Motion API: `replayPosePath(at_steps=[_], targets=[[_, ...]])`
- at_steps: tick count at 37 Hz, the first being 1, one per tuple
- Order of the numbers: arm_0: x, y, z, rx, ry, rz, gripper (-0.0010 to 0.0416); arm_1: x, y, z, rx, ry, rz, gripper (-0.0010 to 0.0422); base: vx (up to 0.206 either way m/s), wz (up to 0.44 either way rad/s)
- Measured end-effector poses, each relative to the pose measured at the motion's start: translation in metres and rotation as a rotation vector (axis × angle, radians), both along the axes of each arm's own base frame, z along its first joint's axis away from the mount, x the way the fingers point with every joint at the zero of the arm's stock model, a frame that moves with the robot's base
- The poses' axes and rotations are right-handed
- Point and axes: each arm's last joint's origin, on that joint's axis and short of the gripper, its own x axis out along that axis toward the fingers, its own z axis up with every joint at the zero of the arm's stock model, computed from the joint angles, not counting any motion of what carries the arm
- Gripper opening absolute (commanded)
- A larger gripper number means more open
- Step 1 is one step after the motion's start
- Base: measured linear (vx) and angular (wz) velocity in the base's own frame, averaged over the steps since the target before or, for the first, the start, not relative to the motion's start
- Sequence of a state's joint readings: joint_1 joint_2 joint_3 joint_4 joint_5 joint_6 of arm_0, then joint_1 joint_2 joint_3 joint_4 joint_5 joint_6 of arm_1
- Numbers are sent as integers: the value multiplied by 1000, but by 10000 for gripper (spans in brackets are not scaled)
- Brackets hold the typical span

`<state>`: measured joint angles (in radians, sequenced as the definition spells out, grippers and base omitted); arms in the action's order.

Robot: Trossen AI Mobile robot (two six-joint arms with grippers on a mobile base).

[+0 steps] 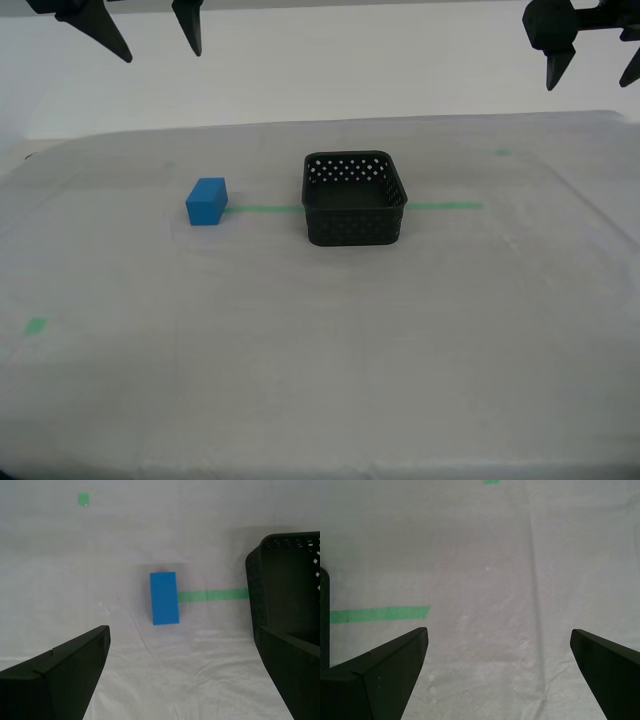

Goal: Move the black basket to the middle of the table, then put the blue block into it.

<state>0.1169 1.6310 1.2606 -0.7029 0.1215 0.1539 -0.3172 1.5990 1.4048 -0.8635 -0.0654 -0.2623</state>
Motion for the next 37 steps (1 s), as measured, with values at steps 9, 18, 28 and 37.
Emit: replayPosePath(at_steps=[9, 18, 28, 37], targets=[[0, 0, 0, 0, 0, 1, 398, 2, -1, -9, -30, -13, -9, 399, 0, 0], [0, 0, 0, 0, 0, 1, 398, 2, 0, -10, -11, -21, 49, 402, 0, 0], [0, 0, 0, 0, 0, 0, 399, 11, -3, -31, -2, 45, 53, 401, 0, 0], [0, 0, 0, 0, 0, 0, 399, 32, -11, -72, -7, 142, 25, 401, 0, 0]])
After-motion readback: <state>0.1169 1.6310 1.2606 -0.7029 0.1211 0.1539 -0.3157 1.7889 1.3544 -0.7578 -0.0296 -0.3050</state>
